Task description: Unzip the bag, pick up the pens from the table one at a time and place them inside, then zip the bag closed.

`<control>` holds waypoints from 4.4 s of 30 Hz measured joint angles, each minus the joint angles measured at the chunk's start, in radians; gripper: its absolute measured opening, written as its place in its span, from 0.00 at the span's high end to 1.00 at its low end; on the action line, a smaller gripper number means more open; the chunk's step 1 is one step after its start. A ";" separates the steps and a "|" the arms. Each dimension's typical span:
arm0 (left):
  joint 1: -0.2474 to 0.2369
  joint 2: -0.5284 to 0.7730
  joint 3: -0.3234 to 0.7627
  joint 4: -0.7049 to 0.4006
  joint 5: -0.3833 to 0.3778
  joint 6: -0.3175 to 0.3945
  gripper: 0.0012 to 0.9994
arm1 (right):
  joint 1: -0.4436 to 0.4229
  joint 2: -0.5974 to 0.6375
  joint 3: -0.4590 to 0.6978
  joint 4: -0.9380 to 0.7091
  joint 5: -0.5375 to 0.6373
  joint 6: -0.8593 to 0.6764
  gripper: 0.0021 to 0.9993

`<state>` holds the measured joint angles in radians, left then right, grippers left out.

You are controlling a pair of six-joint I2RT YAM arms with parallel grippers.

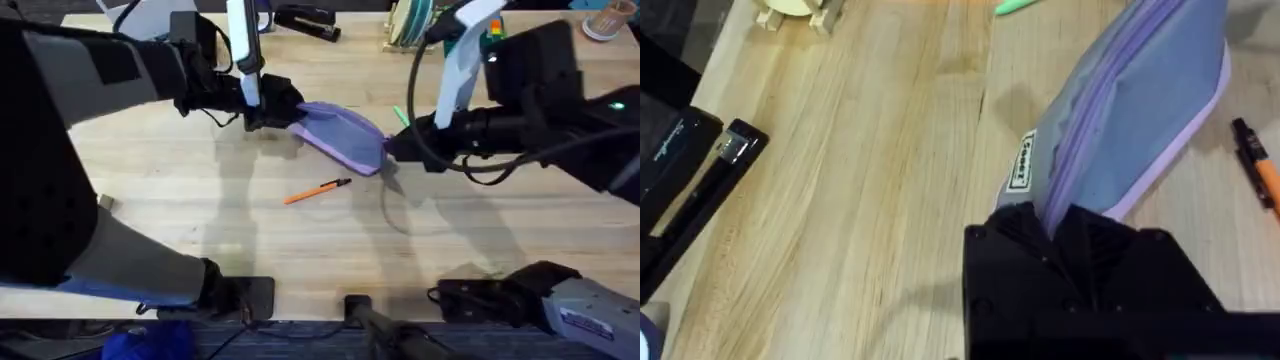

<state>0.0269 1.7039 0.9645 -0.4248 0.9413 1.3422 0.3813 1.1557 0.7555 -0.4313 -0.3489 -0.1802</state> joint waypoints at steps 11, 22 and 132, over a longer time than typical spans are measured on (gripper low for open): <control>0.000 0.000 0.000 0.002 0.002 0.000 0.96 | 0.000 -0.098 -0.001 -0.010 0.005 0.001 0.97; 0.000 0.000 0.000 0.001 0.003 0.000 0.96 | 0.000 -0.098 -0.002 -0.011 0.005 0.016 0.97; 0.005 0.000 0.000 0.003 -0.017 0.000 0.96 | 0.129 0.261 0.277 0.404 0.079 0.185 0.00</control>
<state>0.0315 1.7039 0.9642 -0.4217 0.9241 1.3426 0.5102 1.4166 1.0321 -0.0276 -0.2699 0.0051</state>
